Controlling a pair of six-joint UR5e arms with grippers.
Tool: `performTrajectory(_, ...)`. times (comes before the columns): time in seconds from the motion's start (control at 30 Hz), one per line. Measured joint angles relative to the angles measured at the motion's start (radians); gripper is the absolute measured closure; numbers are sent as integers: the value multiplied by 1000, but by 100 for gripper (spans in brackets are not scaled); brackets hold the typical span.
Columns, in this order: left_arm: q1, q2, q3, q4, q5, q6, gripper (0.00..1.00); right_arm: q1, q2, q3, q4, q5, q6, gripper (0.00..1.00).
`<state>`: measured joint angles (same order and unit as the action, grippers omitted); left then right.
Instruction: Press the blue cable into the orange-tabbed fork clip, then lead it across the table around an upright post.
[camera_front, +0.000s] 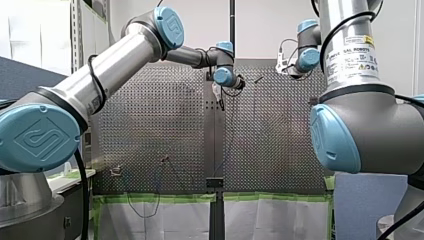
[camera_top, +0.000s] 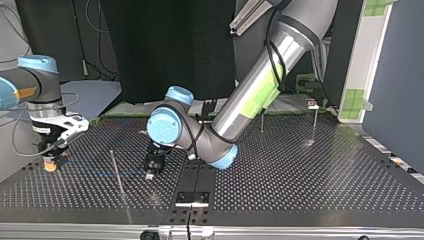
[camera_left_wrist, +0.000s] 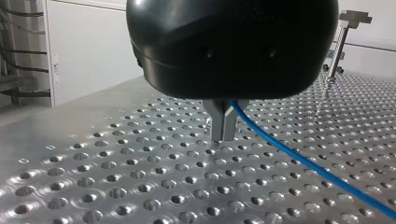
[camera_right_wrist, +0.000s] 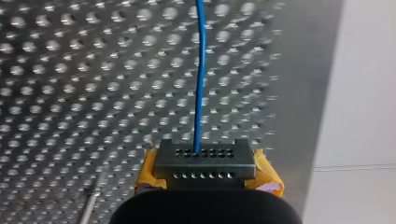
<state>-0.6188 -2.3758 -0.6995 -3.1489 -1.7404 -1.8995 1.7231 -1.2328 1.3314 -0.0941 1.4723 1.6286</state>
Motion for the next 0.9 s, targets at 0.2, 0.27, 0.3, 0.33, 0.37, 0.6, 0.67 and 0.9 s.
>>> performTrajectory(0.2, 4, 0, -30, 14, 25, -19, 100, 3, 12, 29, -7, 11, -1, 100)
performTrajectory(0.27, 7, 0, -47, 21, 35, -27, 100, 3, 13, 41, -10, 13, -1, 100)
performTrajectory(0.3, 8, 0, -53, 23, 40, -29, 100, 4, 14, 49, -13, 14, -1, 100)
performTrajectory(0.33, 9, 0, -57, 24, 44, -31, 93, 4, 14, 56, -17, 14, 0, 100)
performTrajectory(0.37, 10, 0, -61, 26, 47, -33, 93, 5, 14, 63, -22, 15, 0, 100)
performTrajectory(0.6, 13, 0, -68, 27, 50, -47, 46, 7, 23, 115, -68, 32, 2, 100)
performTrajectory(0.67, 13, 0, -68, 28, 48, -55, 34, 8, 30, 128, -82, 36, 2, 100)
performTrajectory(0.9, 12, 0, -68, 28, 31, -74, 6, 7, 65, 179, -143, 39, -1, 100)
